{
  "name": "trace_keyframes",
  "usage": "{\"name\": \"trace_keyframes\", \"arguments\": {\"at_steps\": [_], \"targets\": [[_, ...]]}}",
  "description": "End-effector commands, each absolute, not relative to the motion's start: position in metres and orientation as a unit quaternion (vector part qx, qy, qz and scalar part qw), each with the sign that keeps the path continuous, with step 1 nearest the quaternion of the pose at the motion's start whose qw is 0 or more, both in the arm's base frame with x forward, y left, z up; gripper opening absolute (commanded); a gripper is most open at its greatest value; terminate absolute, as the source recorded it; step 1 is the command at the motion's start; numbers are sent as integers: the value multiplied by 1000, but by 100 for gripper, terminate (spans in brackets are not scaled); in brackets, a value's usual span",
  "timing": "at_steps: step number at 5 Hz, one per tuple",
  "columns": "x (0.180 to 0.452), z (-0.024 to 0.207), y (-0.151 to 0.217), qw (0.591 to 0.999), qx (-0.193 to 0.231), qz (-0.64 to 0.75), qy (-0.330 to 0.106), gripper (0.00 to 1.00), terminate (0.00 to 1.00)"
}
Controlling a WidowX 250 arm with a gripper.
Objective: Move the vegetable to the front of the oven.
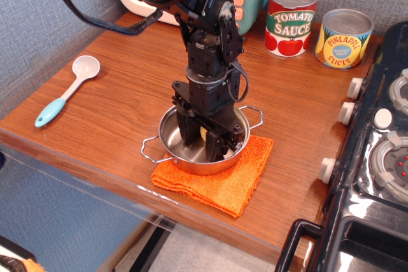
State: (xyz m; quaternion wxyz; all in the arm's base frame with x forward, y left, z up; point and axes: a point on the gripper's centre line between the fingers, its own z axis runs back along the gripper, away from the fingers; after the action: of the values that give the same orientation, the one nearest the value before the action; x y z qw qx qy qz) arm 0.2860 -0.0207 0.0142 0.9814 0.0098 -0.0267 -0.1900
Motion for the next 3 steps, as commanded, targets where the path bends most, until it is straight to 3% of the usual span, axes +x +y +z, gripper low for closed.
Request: {"name": "trace_keyframes", "arguments": {"at_steps": [1, 2, 3], "targets": [[287, 64, -21, 976, -32, -194, -89, 0, 0], [289, 88, -13, 974, -58, -190, -110, 0, 0], [288, 88, -2, 977, -50, -189, -88, 100, 0]]}}
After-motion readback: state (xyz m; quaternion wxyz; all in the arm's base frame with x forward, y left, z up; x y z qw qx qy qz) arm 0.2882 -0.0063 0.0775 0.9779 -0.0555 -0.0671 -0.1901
